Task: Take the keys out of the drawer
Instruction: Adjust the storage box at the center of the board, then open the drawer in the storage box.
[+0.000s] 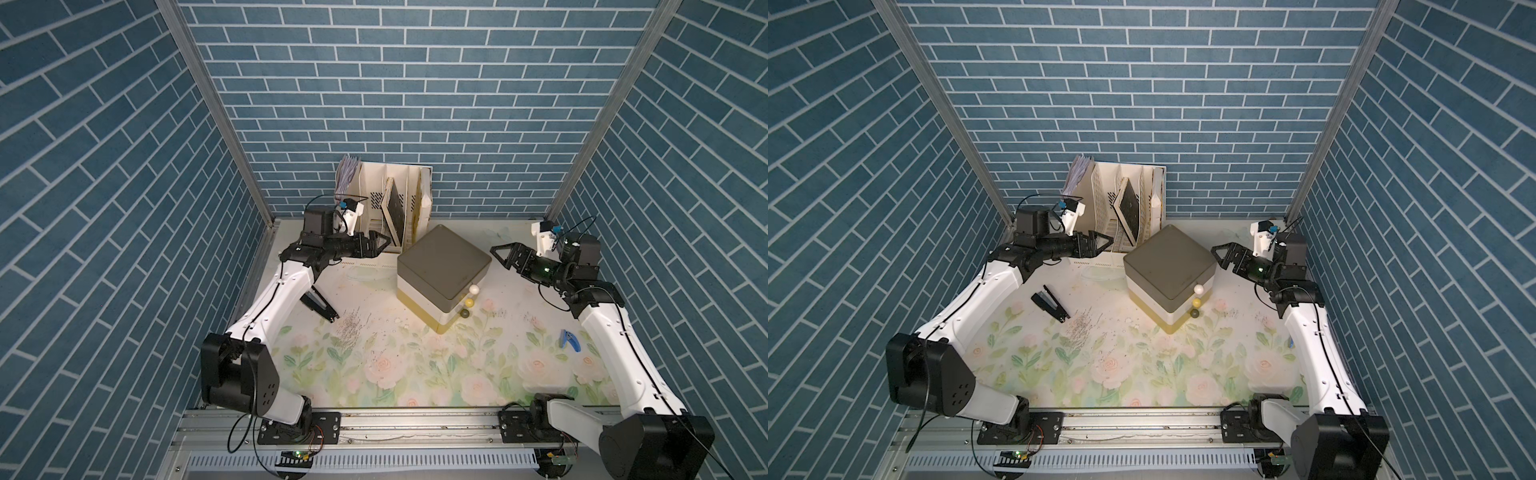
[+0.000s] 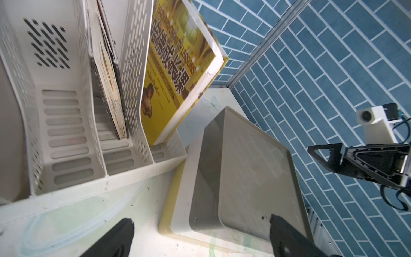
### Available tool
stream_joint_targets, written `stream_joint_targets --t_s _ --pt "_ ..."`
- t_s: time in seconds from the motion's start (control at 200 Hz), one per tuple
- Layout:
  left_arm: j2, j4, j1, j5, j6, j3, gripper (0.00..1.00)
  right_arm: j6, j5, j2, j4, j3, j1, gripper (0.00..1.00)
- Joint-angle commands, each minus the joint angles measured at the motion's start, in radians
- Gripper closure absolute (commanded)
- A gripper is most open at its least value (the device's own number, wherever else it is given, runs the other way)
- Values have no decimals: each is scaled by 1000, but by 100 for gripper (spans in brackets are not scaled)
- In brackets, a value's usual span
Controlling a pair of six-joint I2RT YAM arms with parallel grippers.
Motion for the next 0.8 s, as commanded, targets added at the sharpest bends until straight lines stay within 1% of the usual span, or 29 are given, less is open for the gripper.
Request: stream_joint_targets --t_s 0.0,0.095,0.18,0.315,0.41,0.465,0.63,0.705,0.795 --pt "-45 33 -4 60 -69 -25 0 -25 -76 -78 4 -62 -4 2" --pt "-59 26 -12 53 -99 -31 0 -9 -90 -114 -1 -95 -4 3" --pt "-63 27 -29 66 -106 -28 0 31 -134 -136 36 -149 -5 7" --pt "-52 22 -97 65 -108 -3 0 95 -172 -185 101 -236 -5 10" --pt "-41 6 -160 10 -90 37 0 134 -207 -211 145 -287 -4 13" --pt "-17 -20 -191 -19 -70 72 0 147 -222 -227 163 -311 -4 13" --pt "63 -47 -266 -50 -53 151 0 166 -246 -257 181 -360 -5 15" --pt "92 -55 -292 -66 -45 185 0 176 -247 -267 193 -385 -5 22" --pt "129 -65 -319 -85 -42 223 1 216 -261 -272 254 -432 -5 29"
